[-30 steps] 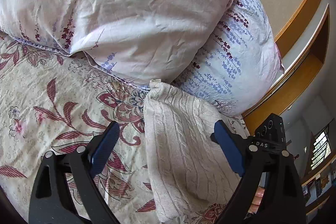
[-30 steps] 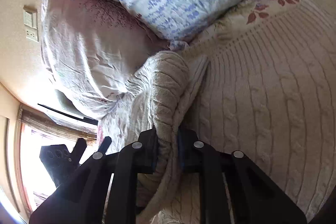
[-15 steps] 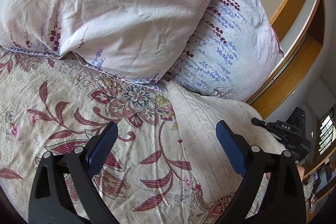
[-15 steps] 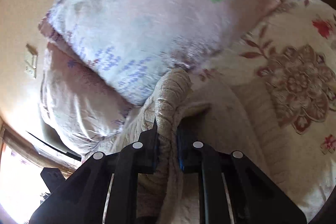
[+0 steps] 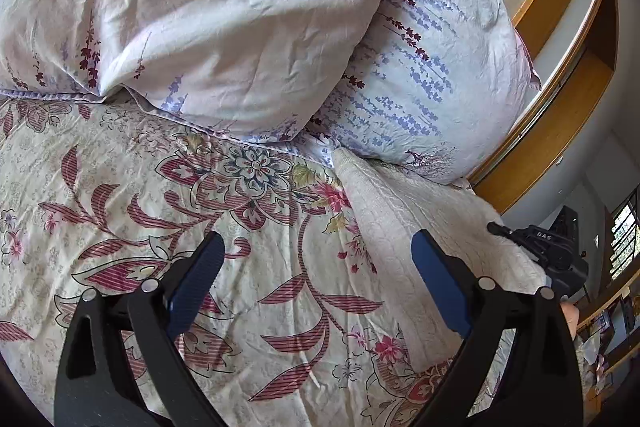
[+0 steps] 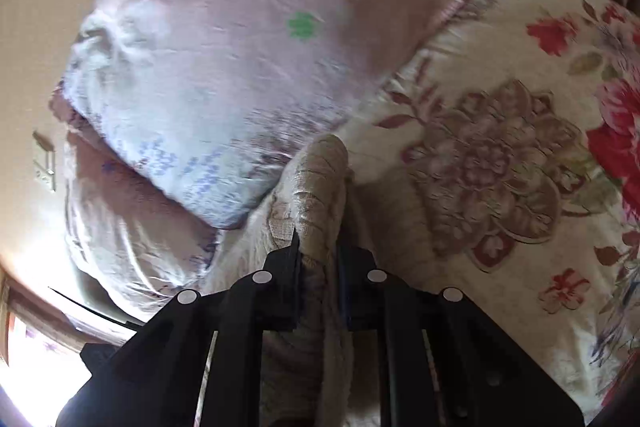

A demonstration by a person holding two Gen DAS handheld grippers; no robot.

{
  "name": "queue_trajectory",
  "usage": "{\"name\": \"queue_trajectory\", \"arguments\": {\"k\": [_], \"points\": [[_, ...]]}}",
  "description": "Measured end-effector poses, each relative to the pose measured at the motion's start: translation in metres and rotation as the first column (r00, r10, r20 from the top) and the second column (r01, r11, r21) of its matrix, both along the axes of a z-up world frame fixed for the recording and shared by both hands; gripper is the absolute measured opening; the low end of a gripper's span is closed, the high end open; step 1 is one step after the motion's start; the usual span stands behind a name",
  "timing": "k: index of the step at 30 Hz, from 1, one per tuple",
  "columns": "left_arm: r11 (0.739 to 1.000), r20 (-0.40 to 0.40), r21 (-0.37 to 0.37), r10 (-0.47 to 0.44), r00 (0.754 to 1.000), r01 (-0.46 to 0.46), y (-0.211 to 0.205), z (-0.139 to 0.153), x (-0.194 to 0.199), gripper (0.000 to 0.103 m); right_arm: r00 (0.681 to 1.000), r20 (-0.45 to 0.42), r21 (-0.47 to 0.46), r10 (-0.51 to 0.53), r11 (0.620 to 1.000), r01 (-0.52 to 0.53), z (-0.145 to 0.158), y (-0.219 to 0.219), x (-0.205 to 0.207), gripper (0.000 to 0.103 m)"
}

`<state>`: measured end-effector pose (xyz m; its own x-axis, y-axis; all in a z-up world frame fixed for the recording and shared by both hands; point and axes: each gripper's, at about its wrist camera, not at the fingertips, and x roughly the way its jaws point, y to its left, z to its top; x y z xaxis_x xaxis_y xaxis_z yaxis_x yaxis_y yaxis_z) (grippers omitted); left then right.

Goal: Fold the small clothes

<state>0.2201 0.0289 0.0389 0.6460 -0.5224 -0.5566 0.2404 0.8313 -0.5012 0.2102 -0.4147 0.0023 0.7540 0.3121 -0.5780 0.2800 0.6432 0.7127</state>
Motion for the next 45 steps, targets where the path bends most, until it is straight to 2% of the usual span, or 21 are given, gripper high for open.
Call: {"name": "queue_trajectory", "arguments": {"k": [1,3,7,9,11,14,20,22,23,25,26,29,32,35,37,38,40,41,42,45], "points": [[1.0,-0.001,0.002,-0.008,1.0,0.008,-0.002,0.0,0.0,0.094,0.999,-0.035,0.029,-0.009,1.0,0.01,-0.013,-0.005,0.0,0.014],[1.0,0.003,0.009,-0.027,1.0,0.027,-0.005,0.0,-0.001,0.094,1.0,-0.024,0.105,-0.008,0.994,0.011,-0.027,-0.014,-0.005,0.015],[0.995,0.034,0.017,-0.103,0.994,0.102,-0.015,0.004,-0.007,0.094,1.0,-0.008,0.121,0.019,0.992,-0.018,-0.02,-0.018,-0.016,0.02],[0.987,0.069,0.036,-0.159,0.985,0.157,-0.024,0.011,-0.013,0.097,0.999,0.024,0.108,0.022,0.994,-0.024,-0.01,-0.021,-0.029,0.038],[0.977,0.089,0.076,-0.204,0.975,0.197,-0.036,0.019,-0.023,0.099,0.998,0.055,0.09,0.024,0.995,-0.029,-0.001,-0.024,-0.04,0.048],[0.96,0.108,0.13,-0.263,0.959,0.248,-0.053,0.028,-0.04,0.101,0.997,0.061,0.045,0.04,0.998,-0.042,0.01,-0.026,-0.044,0.048],[0.903,0.082,0.349,-0.294,0.952,0.249,-0.091,0.013,-0.068,0.101,0.997,-0.001,0.038,0.082,0.996,-0.082,-0.002,-0.018,-0.018,0.048],[0.882,0.079,0.406,-0.294,0.952,0.239,-0.1,0.006,-0.071,0.101,0.992,-0.026,0.023,0.121,0.992,-0.12,-0.009,-0.009,-0.01,0.025],[0.873,0.076,0.426,-0.295,0.952,0.236,-0.104,0.003,-0.071,0.101,0.992,-0.035,-0.012,0.124,0.992,-0.125,-0.009,-0.005,-0.007,0.015],[0.859,0.069,0.452,-0.302,0.951,0.24,-0.111,-0.001,-0.072,0.101,0.994,-0.012,-0.045,0.106,0.993,-0.106,-0.006,-0.006,-0.009,0.013],[0.854,0.068,0.46,-0.307,0.949,0.243,-0.113,-0.002,-0.073,0.101,0.996,0.001,-0.042,0.091,0.995,-0.091,-0.004,-0.01,-0.011,0.009],[0.839,0.068,0.48,-0.326,0.943,0.256,-0.12,-0.005,-0.075,0.101,0.998,0.037,-0.036,0.051,0.998,-0.05,0.003,-0.022,-0.018,0.008],[0.824,0.066,0.511,-0.323,0.944,0.246,-0.124,-0.007,-0.073,0.101,0.998,0.042,-0.07,0.038,0.997,-0.035,0.006,-0.025,-0.019,0.004],[0.806,0.065,0.551,-0.302,0.951,0.218,-0.127,-0.01,-0.069,0.101,1.0,0.011,-0.109,0.006,0.994,-0.005,0.003,-0.03,-0.017,0.0],[0.811,0.055,0.539,-0.305,0.951,0.229,-0.125,-0.011,-0.068,0.101,1.0,0.013,-0.055,0.022,0.998,-0.021,-0.003,-0.036,-0.02,0.0],[0.815,0.053,0.53,-0.31,0.949,0.236,-0.124,-0.011,-0.068,0.101,0.999,0.016,-0.025,0.033,0.999,-0.033,-0.004,-0.038,-0.022,0.002],[0.817,0.051,0.524,-0.312,0.949,0.24,-0.122,-0.012,-0.066,0.101,0.999,0.019,0.018,0.04,0.999,-0.04,-0.005,-0.04,-0.025,0.016],[0.818,0.049,0.522,-0.31,0.949,0.24,-0.122,-0.012,-0.066,0.101,0.999,0.019,0.034,0.043,0.998,-0.044,-0.006,-0.041,-0.025,0.038],[0.821,0.044,0.518,-0.308,0.95,0.242,-0.122,-0.013,-0.065,0.101,0.999,0.021,0.039,0.044,0.998,-0.045,-0.006,-0.04,-0.025,0.049],[0.826,0.034,0.507,-0.304,0.952,0.246,-0.12,-0.015,-0.063,0.101,0.995,0.029,0.038,0.09,0.995,-0.091,-0.006,-0.029,-0.017,0.046]]}}
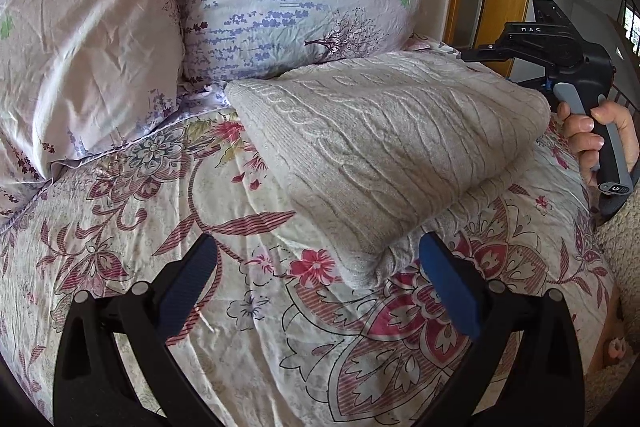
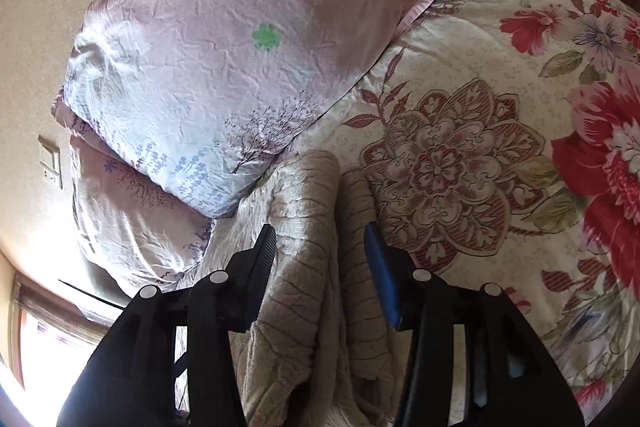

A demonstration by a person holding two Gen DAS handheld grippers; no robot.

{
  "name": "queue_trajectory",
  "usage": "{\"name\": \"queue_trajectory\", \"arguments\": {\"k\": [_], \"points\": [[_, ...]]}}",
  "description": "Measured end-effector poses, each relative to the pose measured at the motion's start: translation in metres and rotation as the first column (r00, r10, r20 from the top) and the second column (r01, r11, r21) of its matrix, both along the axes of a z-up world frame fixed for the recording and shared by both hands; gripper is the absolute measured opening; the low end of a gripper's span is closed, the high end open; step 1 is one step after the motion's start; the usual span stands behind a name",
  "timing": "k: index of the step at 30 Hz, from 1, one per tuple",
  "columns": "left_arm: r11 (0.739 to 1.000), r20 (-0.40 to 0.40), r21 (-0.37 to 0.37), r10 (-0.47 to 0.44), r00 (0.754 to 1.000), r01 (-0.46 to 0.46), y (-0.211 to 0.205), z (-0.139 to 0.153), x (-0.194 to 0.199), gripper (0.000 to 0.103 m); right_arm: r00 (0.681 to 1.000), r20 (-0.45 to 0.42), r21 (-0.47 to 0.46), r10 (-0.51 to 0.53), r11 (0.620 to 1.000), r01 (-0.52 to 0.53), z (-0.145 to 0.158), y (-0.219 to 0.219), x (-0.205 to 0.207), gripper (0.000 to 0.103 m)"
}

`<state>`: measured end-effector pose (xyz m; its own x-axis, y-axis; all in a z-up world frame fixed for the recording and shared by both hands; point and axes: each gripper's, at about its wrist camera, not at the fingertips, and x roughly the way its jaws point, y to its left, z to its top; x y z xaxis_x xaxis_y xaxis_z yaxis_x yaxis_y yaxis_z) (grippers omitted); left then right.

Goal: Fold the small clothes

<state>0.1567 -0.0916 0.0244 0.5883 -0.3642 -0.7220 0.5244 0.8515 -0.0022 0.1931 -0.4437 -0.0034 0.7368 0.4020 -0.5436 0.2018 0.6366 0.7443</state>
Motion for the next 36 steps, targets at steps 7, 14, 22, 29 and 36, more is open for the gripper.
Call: {"name": "queue_trajectory", "arguments": {"k": [7,14,22,29,36], "points": [[1.0,0.004,0.009,0.004,1.0,-0.004,-0.002,-0.001,0.0,0.101,1.0,0.012,-0.201,-0.029,0.979,0.031,0.014,0.018,0.007,0.008],[1.0,-0.005,0.001,0.021,1.0,-0.021,0.002,-0.003,0.005,0.101,0.998,-0.058,-0.11,-0.028,0.994,0.022,-0.013,0.002,0.008,0.015],[1.0,0.001,0.002,0.031,1.0,-0.031,0.006,-0.001,0.004,0.101,0.997,0.07,-0.07,0.027,0.997,-0.022,0.014,0.01,-0.065,0.057],[0.993,0.028,0.066,0.094,0.995,-0.095,0.0,-0.003,0.011,0.097,0.996,0.042,-0.169,0.082,0.983,-0.074,0.007,0.038,-0.074,0.015],[0.982,-0.049,0.048,0.186,0.981,-0.184,0.017,-0.01,0.021,0.088,0.996,-0.02,-0.202,0.088,0.975,-0.09,-0.004,0.045,-0.086,0.012]]}}
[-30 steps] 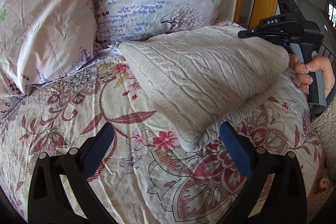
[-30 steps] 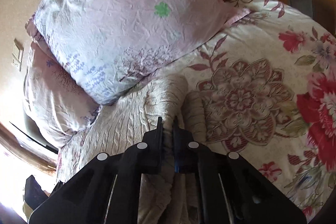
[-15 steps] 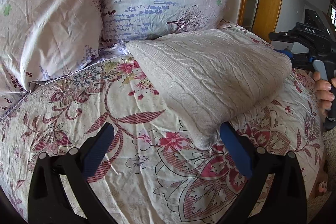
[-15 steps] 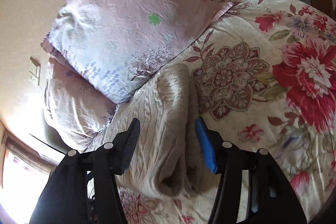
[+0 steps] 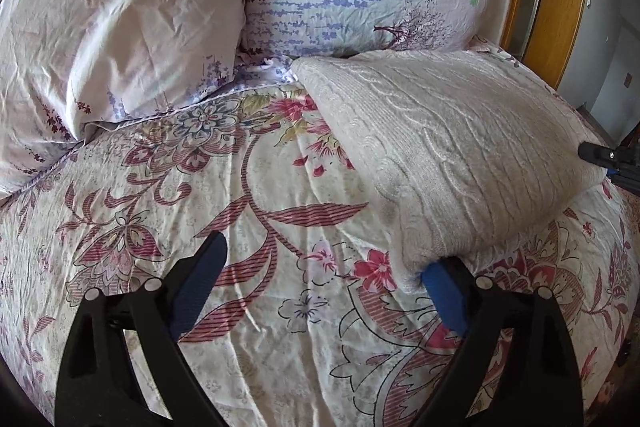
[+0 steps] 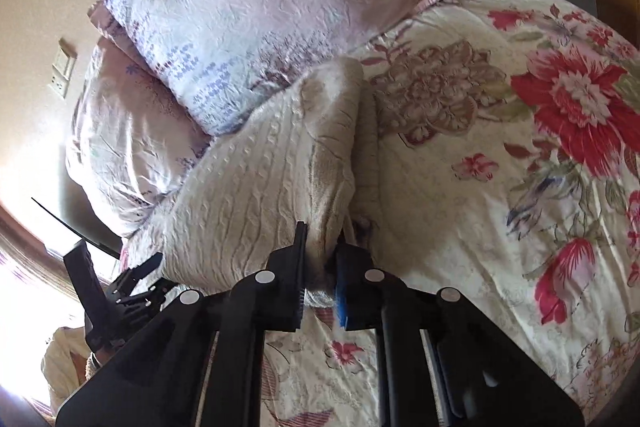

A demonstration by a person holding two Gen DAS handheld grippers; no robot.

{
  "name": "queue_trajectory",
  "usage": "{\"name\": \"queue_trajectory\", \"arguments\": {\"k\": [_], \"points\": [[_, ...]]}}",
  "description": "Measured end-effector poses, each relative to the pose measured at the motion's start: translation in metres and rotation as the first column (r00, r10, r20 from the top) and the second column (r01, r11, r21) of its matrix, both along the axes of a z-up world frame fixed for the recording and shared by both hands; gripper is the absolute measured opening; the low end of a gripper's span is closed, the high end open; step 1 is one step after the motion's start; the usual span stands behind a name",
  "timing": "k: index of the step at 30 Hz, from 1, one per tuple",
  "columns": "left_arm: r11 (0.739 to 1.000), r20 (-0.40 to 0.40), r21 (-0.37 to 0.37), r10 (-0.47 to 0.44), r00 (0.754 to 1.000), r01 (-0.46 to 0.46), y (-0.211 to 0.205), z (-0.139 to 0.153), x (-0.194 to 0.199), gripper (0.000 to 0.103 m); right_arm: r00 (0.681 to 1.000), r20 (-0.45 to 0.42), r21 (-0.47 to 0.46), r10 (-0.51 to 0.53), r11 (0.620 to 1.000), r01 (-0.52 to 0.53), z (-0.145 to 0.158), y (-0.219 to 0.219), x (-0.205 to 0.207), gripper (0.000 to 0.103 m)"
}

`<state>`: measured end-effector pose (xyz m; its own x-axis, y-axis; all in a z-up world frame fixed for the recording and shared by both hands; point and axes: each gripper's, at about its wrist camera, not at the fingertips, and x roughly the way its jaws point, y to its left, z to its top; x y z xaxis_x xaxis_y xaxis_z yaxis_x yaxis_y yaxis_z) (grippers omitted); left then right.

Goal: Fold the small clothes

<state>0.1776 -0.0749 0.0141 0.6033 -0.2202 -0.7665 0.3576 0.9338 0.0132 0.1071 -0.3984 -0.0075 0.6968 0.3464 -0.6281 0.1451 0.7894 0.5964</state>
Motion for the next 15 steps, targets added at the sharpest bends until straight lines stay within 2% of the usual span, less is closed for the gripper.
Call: {"name": "queue_trajectory", "arguments": {"k": [3,6,9,12,13,14,15], "points": [[1.0,-0.037,-0.013,0.022,0.999,-0.023,0.001,-0.003,0.0,0.086,1.0,-0.01,0.023,-0.009,1.0,0.009,-0.007,-0.001,-0.005,0.012],[0.999,-0.063,-0.008,0.033,0.997,-0.033,0.0,-0.006,-0.003,0.083,1.0,-0.019,-0.013,-0.004,1.0,0.004,-0.005,0.005,-0.006,0.012],[0.999,-0.067,-0.005,0.038,0.997,-0.039,-0.001,-0.008,-0.002,0.085,1.0,-0.026,-0.038,0.004,0.999,-0.005,-0.009,0.008,0.001,0.012],[1.0,-0.062,-0.016,-0.005,0.998,0.004,0.001,-0.004,-0.008,0.086,1.0,-0.023,-0.015,0.015,1.0,-0.016,-0.007,0.004,0.001,0.015],[0.999,-0.058,-0.022,-0.031,0.998,0.03,0.003,-0.001,-0.013,0.087,1.0,-0.015,0.002,0.021,1.0,-0.021,-0.005,0.001,-0.003,0.019],[0.998,-0.053,-0.03,-0.057,0.997,0.056,0.006,0.004,-0.02,0.091,1.0,-0.007,0.026,0.024,0.999,-0.024,-0.002,-0.004,-0.006,0.032],[0.996,-0.042,-0.049,-0.079,0.996,0.077,0.012,0.01,-0.026,0.096,1.0,0.003,0.049,0.015,0.999,-0.015,0.001,-0.011,-0.009,0.058]]}}
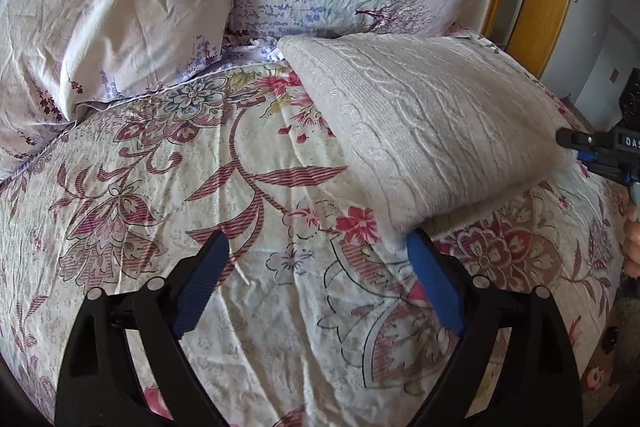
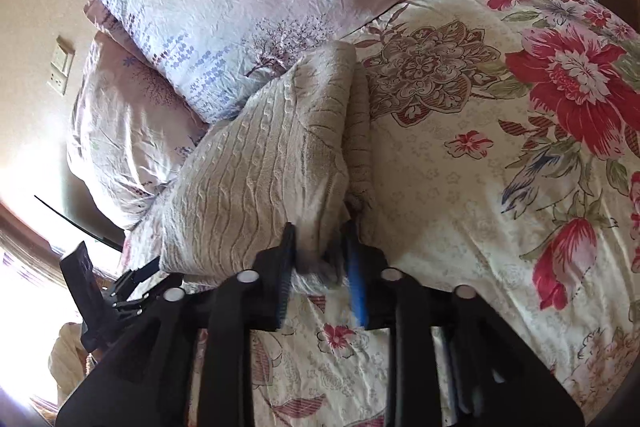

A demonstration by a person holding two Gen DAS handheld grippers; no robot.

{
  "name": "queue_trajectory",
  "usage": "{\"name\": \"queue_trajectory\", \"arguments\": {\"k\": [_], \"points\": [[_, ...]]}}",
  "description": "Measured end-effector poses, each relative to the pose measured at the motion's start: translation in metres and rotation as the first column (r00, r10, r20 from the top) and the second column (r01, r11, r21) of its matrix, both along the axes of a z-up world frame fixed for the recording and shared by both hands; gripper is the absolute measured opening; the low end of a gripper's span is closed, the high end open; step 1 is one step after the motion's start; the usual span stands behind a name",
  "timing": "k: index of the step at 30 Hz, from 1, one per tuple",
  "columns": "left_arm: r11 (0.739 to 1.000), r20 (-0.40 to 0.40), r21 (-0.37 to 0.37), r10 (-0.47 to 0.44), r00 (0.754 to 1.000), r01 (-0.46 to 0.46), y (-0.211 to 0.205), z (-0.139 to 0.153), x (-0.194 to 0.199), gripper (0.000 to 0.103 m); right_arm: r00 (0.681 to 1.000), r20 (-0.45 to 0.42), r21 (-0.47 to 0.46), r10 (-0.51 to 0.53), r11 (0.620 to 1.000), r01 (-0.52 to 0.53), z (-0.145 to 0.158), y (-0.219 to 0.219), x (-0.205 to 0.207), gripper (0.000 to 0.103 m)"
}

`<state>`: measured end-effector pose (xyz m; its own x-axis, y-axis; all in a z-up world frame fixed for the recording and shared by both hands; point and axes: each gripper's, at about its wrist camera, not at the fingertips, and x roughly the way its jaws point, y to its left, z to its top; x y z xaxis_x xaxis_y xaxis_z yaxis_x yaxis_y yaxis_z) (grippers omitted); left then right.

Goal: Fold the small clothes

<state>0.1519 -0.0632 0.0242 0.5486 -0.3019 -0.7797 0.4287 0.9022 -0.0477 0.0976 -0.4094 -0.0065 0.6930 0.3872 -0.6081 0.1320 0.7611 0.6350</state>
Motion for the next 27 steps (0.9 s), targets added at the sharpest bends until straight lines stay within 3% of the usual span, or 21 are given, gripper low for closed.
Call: {"name": "queue_trajectory", "arguments": {"k": [2,4,7,9,12,16,20,21,23,27], "points": [[0.997,0.012,-0.075,0.002,1.0,-0.001,0.018,0.015,0.0,0.099,0.999,0.025,0.038,-0.033,0.999,0.032,0.007,-0.017,-0.003,0.084],[0.978,-0.025,-0.202,0.035,0.999,-0.04,0.034,0.028,0.014,0.101,0.999,0.027,0.1,-0.04,0.994,0.037,0.01,-0.03,0.006,0.083],[0.904,-0.16,-0.409,0.067,0.985,-0.128,0.047,0.03,0.056,0.101,1.0,-0.027,0.202,-0.011,0.979,0.016,0.007,-0.039,0.038,0.084],[0.866,-0.247,-0.466,0.07,0.966,-0.182,0.042,0.023,0.083,0.101,0.997,-0.079,0.207,-0.002,0.978,0.019,0.003,-0.039,0.061,0.084],[0.851,-0.328,-0.473,0.068,0.942,-0.226,0.022,0.008,0.114,0.1,0.989,-0.146,0.19,0.011,0.982,0.017,-0.006,-0.036,0.091,0.084],[0.866,-0.369,-0.447,0.051,0.928,-0.225,-0.004,-0.009,0.135,0.094,0.986,-0.166,0.186,0.02,0.983,0.011,-0.014,-0.035,0.11,0.079],[0.86,-0.377,-0.465,0.02,0.926,-0.208,-0.019,-0.015,0.14,0.079,0.983,-0.156,0.265,0.094,0.963,-0.05,-0.026,-0.032,0.116,0.059],[0.851,-0.393,-0.485,-0.005,0.92,-0.202,-0.023,-0.018,0.143,0.072,0.985,-0.142,0.273,0.099,0.96,-0.058,-0.027,-0.03,0.115,0.059],[0.825,-0.407,-0.523,-0.018,0.913,-0.216,-0.026,-0.023,0.144,0.069,0.986,-0.125,0.267,0.109,0.961,-0.072,-0.027,-0.028,0.114,0.056],[0.809,-0.396,-0.542,-0.009,0.918,-0.226,-0.03,-0.026,0.142,0.059,0.985,-0.102,0.318,0.137,0.943,-0.098,-0.035,-0.021,0.115,0.038]]}}
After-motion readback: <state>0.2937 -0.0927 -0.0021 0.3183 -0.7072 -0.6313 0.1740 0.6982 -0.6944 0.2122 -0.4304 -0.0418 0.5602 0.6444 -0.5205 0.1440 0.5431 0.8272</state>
